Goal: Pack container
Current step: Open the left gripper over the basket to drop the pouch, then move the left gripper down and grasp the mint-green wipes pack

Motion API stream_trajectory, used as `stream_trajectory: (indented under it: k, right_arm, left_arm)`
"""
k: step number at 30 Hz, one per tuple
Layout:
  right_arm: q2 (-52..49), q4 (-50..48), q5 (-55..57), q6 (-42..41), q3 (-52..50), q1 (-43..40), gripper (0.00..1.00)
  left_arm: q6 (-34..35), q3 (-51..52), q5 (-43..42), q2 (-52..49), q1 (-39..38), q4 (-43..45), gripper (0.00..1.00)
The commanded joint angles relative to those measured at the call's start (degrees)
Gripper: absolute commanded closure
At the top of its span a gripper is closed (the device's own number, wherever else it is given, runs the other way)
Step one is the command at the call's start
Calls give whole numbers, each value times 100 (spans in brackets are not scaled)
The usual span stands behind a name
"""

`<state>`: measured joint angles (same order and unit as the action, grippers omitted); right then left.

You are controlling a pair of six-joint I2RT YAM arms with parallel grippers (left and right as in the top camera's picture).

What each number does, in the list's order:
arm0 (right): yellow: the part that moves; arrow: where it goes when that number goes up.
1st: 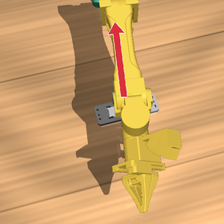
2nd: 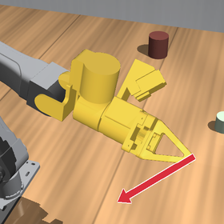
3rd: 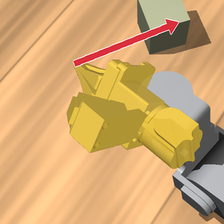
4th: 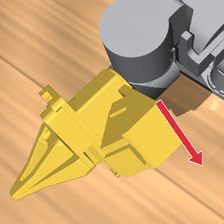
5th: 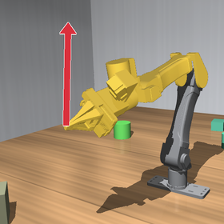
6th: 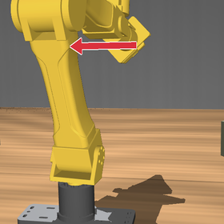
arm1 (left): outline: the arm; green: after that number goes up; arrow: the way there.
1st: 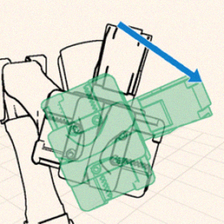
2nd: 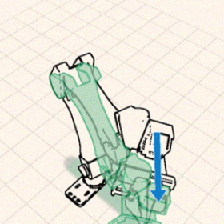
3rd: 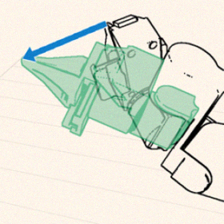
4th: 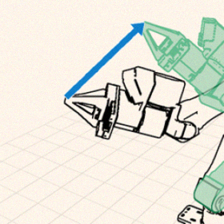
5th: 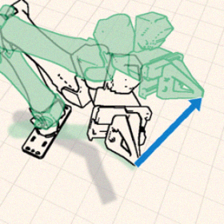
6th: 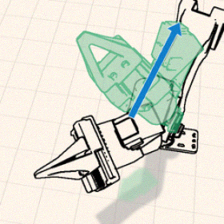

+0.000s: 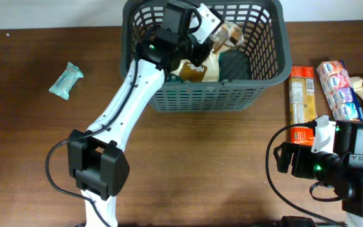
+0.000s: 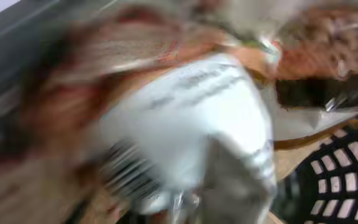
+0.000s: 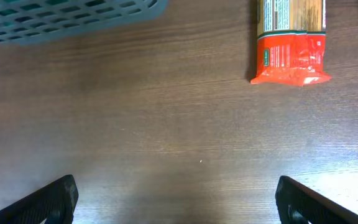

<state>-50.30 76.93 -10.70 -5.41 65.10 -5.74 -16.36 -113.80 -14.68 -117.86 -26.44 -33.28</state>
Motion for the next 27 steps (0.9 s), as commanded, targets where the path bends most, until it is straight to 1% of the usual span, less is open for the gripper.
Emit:
stream_trajectory:
  k: [1, 2, 3, 9, 10, 12, 14, 17, 21, 27]
  right_arm:
    - [7, 28, -94, -2, 70, 48, 1]
    - [7, 26, -94, -2, 70, 48, 1]
    - [7, 24, -94, -2, 70, 48, 1]
    - [7, -20, -94, -2, 70, 48, 1]
    - [7, -20, -94, -2, 70, 48, 1]
    - [7, -17, -94, -2, 70, 48, 1]
    - [7, -20, -94, -2, 70, 48, 1]
    - [7, -20, -94, -2, 70, 48, 1]
    - [7, -17, -94, -2, 70, 48, 1]
    - [7, -17, -92, 0, 70, 48, 1]
  left_arm:
    - [50, -63, -98, -11, 7, -216, 35]
    - [63, -68, -98, -9, 7, -339, 32]
    - [63, -166, -48, 17, 9, -660, 32]
    - [66, -975, 345, 208, 151, -1762, 30]
    - [70, -1296, 546, 293, 229, -2100, 30]
    - [203, -1716, 855, 426, 354, -2470, 31]
    - [319, -2098, 1010, 566, 529, -2756, 30]
    - [326, -2522, 1003, 748, 852, -3053, 27]
    - [323, -2702, 1005, 883, 1408, -3353, 23]
    - [214, -2551, 1005, 804, 2334, -3729, 22]
